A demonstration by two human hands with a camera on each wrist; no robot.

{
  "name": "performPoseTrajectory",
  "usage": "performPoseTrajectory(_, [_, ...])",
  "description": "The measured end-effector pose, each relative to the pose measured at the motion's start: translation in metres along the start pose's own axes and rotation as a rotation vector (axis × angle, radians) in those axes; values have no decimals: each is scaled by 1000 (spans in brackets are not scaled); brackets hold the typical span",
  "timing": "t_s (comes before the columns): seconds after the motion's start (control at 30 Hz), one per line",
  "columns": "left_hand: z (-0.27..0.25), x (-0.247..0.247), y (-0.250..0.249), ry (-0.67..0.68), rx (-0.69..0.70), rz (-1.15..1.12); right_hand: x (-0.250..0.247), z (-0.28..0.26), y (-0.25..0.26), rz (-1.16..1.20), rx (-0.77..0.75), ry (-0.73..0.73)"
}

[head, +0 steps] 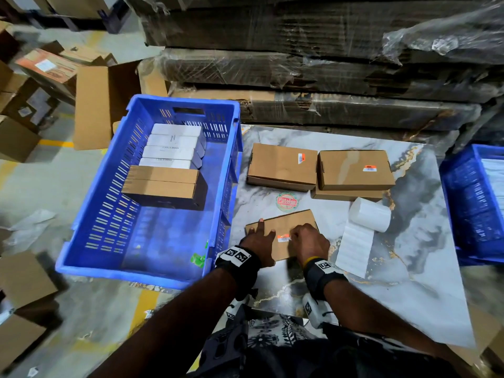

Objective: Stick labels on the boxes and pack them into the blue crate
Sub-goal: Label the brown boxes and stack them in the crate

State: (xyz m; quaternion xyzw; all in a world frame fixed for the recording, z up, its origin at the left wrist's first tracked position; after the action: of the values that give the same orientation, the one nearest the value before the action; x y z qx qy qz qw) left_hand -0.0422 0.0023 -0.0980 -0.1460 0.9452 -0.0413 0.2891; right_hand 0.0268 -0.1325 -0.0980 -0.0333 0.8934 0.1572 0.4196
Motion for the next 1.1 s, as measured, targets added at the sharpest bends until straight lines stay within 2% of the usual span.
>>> performPoseTrajectory(0.33, [-1,1,0,-11,7,-5,-2,2,9,-123,-41,3])
performPoseTrajectory(0.57, [-1,1,0,-2,7,4,1,2,13,-363,-145,3])
performPoseTrajectory(0.67, [-2,1,0,1,7,10,-4,2,11,-313,-164,-1])
performPoseTrajectory(0.8, [-3,0,0,11,8,6,-13,0,0,-180,-116,23])
performPoseTrajectory(1.1, [-2,1,0,4,2,-8,-5,-12,4,-128,-79,49])
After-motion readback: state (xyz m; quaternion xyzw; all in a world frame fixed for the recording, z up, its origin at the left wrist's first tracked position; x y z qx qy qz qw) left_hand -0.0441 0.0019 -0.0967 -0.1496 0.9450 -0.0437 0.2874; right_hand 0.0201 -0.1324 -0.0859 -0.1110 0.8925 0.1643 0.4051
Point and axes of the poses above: each hand's wrist, its own z-axis towards the middle knuckle, its own x-axis out of the palm, y = z × x, the point moved 1 cm from there along z, towards the middle knuckle, and after that the axes turned 11 degrees about y, right-handed, at the moved point
